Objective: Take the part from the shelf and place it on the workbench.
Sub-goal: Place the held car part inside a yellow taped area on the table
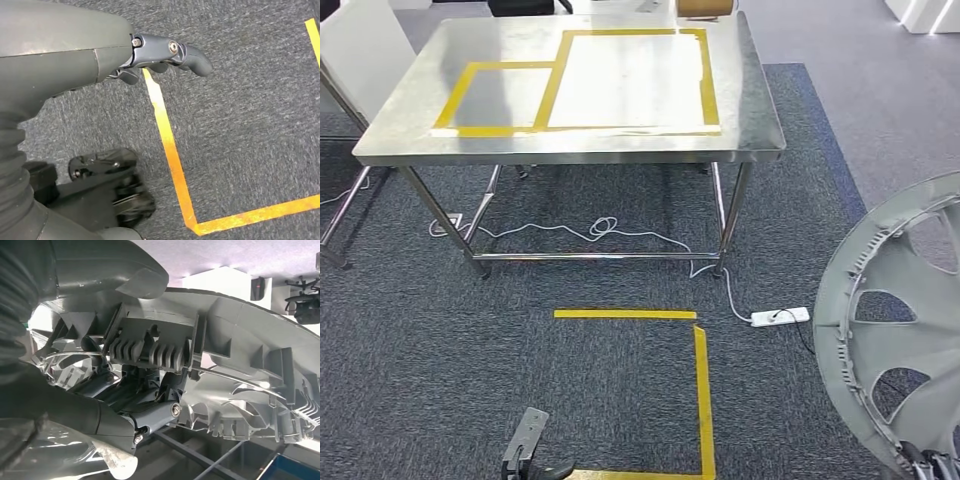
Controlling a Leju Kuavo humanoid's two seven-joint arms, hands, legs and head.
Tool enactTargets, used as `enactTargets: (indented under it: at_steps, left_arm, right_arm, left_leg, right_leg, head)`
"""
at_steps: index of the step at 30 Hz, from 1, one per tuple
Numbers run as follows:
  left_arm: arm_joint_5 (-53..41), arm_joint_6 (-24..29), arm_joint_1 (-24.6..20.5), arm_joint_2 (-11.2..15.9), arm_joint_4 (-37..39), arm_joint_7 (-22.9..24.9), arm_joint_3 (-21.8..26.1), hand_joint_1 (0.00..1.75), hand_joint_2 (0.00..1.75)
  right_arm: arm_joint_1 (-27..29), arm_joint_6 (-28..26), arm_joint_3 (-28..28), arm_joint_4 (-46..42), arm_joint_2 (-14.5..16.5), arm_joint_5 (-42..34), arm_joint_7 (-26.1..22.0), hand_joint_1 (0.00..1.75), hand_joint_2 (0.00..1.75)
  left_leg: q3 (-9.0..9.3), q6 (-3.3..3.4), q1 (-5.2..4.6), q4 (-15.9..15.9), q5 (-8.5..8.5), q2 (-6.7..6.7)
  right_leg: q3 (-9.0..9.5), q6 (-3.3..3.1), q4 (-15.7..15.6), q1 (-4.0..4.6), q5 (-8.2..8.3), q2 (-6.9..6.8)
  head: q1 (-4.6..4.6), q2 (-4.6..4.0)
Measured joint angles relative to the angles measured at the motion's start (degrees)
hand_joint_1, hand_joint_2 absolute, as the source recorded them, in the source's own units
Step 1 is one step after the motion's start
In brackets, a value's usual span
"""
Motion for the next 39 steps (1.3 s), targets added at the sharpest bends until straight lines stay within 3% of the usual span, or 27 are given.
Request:
enactTargets:
  at_steps: [1, 2, 4, 5, 7, 9, 11, 14, 15, 16, 17, 19, 21, 23, 26, 27, 29, 31, 32, 33, 35, 37, 39]
  left_arm:
    - [0.0, 0.0, 0.1, 0.0, 0.0, 0.0, 0.0, 0.0, 1.75]
    - [0.0, 0.0, 0.1, 0.0, 0.0, 0.0, 0.0, 0.0, 1.75]
    - [0.0, 0.0, 0.1, 0.1, 0.0, 0.0, 0.0, 0.0, 1.75]
    - [0.0, 0.0, 0.1, 0.1, 0.0, 0.0, 0.0, 0.0, 1.75]
    - [0.0, 0.0, 0.0, 0.1, 0.0, 0.0, 0.0, 0.0, 1.75]
    - [0.0, 0.0, 0.1, 0.1, 0.0, 0.0, 0.0, 0.0, 1.75]
    - [0.0, 0.0, 0.1, 0.1, 0.0, 0.0, 0.0, 0.0, 1.75]
    - [0.0, 0.0, 0.0, 0.1, 0.0, 0.0, 0.0, 0.0, 1.75]
    - [0.0, 0.0, 0.0, 0.1, 0.0, 0.0, 0.0, 0.0, 1.75]
    - [0.0, 0.0, 0.1, 0.0, 0.0, 0.0, 0.0, 0.0, 1.75]
    - [0.0, 0.0, 0.1, 0.0, 0.0, 0.0, 0.0, 0.0, 1.75]
    - [0.0, 0.0, 0.1, 0.0, 0.0, 0.0, 0.0, 0.0, 1.75]
    - [0.0, -0.1, 0.0, 0.0, 0.0, 0.0, 0.0, 0.0, 1.75]
    - [0.0, -0.1, -0.1, 0.0, 0.0, 0.0, 0.0, 0.0, 1.75]
    - [0.0, -0.1, -0.2, 0.0, 0.0, 0.0, 0.0, 0.0, 1.75]
    - [0.0, -0.1, -0.3, 0.0, 0.0, 0.0, 0.0, 0.0, 1.75]
    - [0.3, 0.0, -0.3, 0.1, 0.0, 0.0, 0.1, 0.0, 1.75]
    - [0.8, 0.0, -0.1, 0.2, 0.0, 0.0, 0.2, 0.0, 1.75]
    - [1.0, 0.0, -0.1, 0.2, 0.0, 0.0, 0.2, 0.0, 1.75]
    - [1.1, 0.0, -0.1, 0.3, 0.0, 0.0, 0.3, 0.0, 1.75]
    - [1.2, 0.0, -0.2, 0.5, 0.0, 0.0, 0.4, 0.0, 1.75]
    - [1.3, 0.0, -0.3, 0.7, 0.0, 0.0, 0.5, 0.0, 1.75]
    - [1.4, 0.0, -0.2, 0.8, 0.0, -0.1, 0.6, 0.0, 1.75]
  right_arm:
    - [0.0, 0.0, 0.0, 0.0, 0.0, 0.0, 0.0, 1.75, 1.75]
    - [0.0, 0.0, 0.0, 0.0, 0.1, 0.0, 0.0, 1.75, 1.75]
    - [0.0, 0.0, 0.0, 0.0, 0.1, 0.0, 0.0, 1.75, 1.75]
    - [0.0, 0.0, 0.0, 0.0, 0.1, 0.0, 0.0, 1.75, 1.75]
    - [0.0, 0.0, 0.0, 0.0, 0.2, 0.0, 0.0, 1.75, 1.75]
    - [0.0, 0.0, 0.0, 0.0, 0.2, 0.0, 0.0, 1.75, 1.75]
    - [0.0, 0.0, 0.0, 0.0, 0.2, 0.0, 0.0, 1.75, 1.75]
    - [0.0, 0.0, 0.0, 0.0, 0.2, 0.0, -0.1, 1.75, 1.75]
    - [0.0, 0.0, 0.0, 0.0, 0.2, 0.0, -0.1, 1.75, 1.75]
    - [0.0, 0.0, 0.0, 0.0, 0.2, 0.0, -0.1, 1.75, 1.75]
    - [0.0, 0.0, 0.0, 0.0, 0.2, 0.0, -0.1, 1.75, 1.75]
    - [-0.1, 0.0, 0.0, 0.0, 0.2, 0.0, -0.1, 1.75, 1.75]
    - [-0.2, 0.0, 0.0, 0.0, 0.2, 0.0, -0.2, 1.75, 1.75]
    - [-0.2, 0.0, 0.0, 0.0, 0.2, 0.0, -0.2, 1.75, 1.75]
    - [-0.1, 0.0, 0.0, 0.0, 0.2, 0.0, -0.2, 1.75, 1.75]
    - [-0.2, 0.0, 0.0, 0.0, 0.2, 0.0, -0.1, 1.75, 1.75]
    - [-0.5, 0.0, 0.0, 0.1, 0.2, 0.0, 0.2, 1.75, 1.75]
    - [-1.5, 0.0, 0.0, 0.5, 0.2, 0.0, 0.9, 1.75, 1.75]
    - [-2.0, 0.1, 0.0, 0.8, 0.1, 0.0, 1.3, 1.75, 1.75]
    - [-2.6, 0.2, 0.0, 1.1, 0.1, 0.1, 1.7, 1.75, 1.75]
    - [-3.5, 0.2, 0.1, 1.6, -0.1, 0.1, 2.4, 1.75, 1.75]
    - [-4.1, 0.2, 0.2, 2.1, -0.5, 0.1, 3.0, 1.75, 1.75]
    - [-4.6, 0.2, 0.4, 2.5, -0.9, 0.1, 3.5, 1.75, 1.75]
  left_leg:
    - [-0.68, -0.18, 0.21, 0.6, 0.78, 0.0]
    - [-0.33, -0.28, 0.38, -1.0, 2.7, 0.0]
    - [2.33, -0.22, 0.53, -8.0, 7.42, 0.01]
    - [3.66, -0.02, 0.46, -11.3, 8.66, 0.0]
    - [4.69, 0.62, 0.19, -14.0, 8.74, -0.01]
    - [4.75, 1.44, 0.12, -14.6, 8.59, -0.02]
    - [5.12, 2.29, 0.26, -15.3, 8.74, -0.01]
    - [5.53, 3.17, 0.09, -15.5, 8.5, 0.06]
    - [5.67, 3.33, -0.04, -15.5, 8.34, 0.08]
    - [5.88, 3.42, -0.16, -15.5, 8.17, 0.07]
    - [6.17, 3.44, -0.24, -15.5, 7.97, 0.04]
    - [6.95, 3.23, -0.33, -15.5, 7.42, -0.05]
    - [7.31, 2.67, -0.57, -15.3, 6.89, -0.09]
    - [7.26, 2.09, -0.72, -15.2, 6.77, -0.07]
    - [6.9, 1.18, -0.58, -14.1, 5.8, -0.01]
    - [5.94, 0.82, -0.48, -11.9, 4.64, 0.0]
    - [2.23, 0.26, -0.2, -4.6, 1.61, 0.03]
    - [-1.01, 0.01, 0.03, 0.7, 0.72, 0.03]
    - [-1.32, 0.0, 0.09, 0.5, 1.97, 0.03]
    - [-0.64, 0.07, 0.13, -1.8, 4.16, 0.03]
    - [2.1, 0.47, 0.07, -9.1, 8.45, 0.03]
    - [3.91, 1.03, -0.16, -13.6, 9.49, 0.03]
    - [4.2, 1.65, -0.34, -14.5, 9.03, -0.02]
  right_leg:
    - [0.26, 0.06, 0.0, -0.05, -0.2, 0.04]
    - [0.61, 0.19, 0.0, -0.12, -0.42, 0.1]
    - [1.23, 0.61, 0.0, -0.22, -0.95, 0.2]
    - [1.44, 0.96, 0.0, -0.18, -1.22, 0.25]
    - [1.44, 1.79, 0.0, -0.12, -1.45, 0.27]
    - [1.52, 2.61, -0.3, -0.21, -1.51, 0.19]
    - [0.79, 3.02, 1.3, -0.28, -2.63, 0.11]
    - [-4.48, 3.19, 11.4, -0.17, -7.02, 0.11]
    - [-6.31, 3.23, 14.4, -0.14, -7.77, 0.11]
    - [-7.34, 3.23, 15.7, -0.13, -7.47, 0.11]
    - [-7.25, 3.16, 14.8, -0.13, -6.02, 0.1]
    - [-4.42, 2.8, 8.0, -0.06, -1.68, 0.08]
    - [-1.56, 2.29, 2.1, 0.15, 0.33, 0.08]
    - [-0.85, 1.77, 0.8, 0.4, 0.08, 0.21]
    - [-0.48, 0.98, 0.3, 0.08, 0.14, 0.21]
    - [-0.27, 0.73, 0.1, -0.07, 0.12, 0.12]
    - [0.0, 0.33, 0.1, -0.09, -0.1, -0.02]
    - [0.28, 0.15, 0.1, -0.07, -0.34, 0.02]
    - [0.53, 0.16, 0.1, -0.08, -0.5, 0.08]
    - [0.86, 0.23, 0.1, -0.08, -0.68, 0.13]
    - [1.44, 0.62, 0.1, 0.01, -1.16, 0.17]
    - [1.58, 1.35, 0.1, 0.14, -1.52, 0.16]
    - [1.59, 2.17, -0.2, 0.11, -1.54, 0.07]
  head:
    - [0.0, 0.0]
    - [-0.01, 0.0]
    - [0.01, 0.0]
    - [0.01, 0.0]
    - [0.1, 0.0]
    - [0.2, 0.0]
    - [0.45, 0.0]
    - [0.76, 0.0]
    - [0.75, 0.0]
    - [0.75, 0.0]
    - [0.75, 0.0]
    - [0.76, 0.0]
    - [0.78, 0.0]
    - [0.76, 0.0]
    - [0.56, 0.0]
    - [0.46, 0.0]
    - [0.28, 0.0]
    - [0.29, 0.0]
    - [0.29, 0.0]
    - [0.29, 0.0]
    - [0.31, 0.0]
    - [0.38, 0.0]
    - [0.49, 0.0]
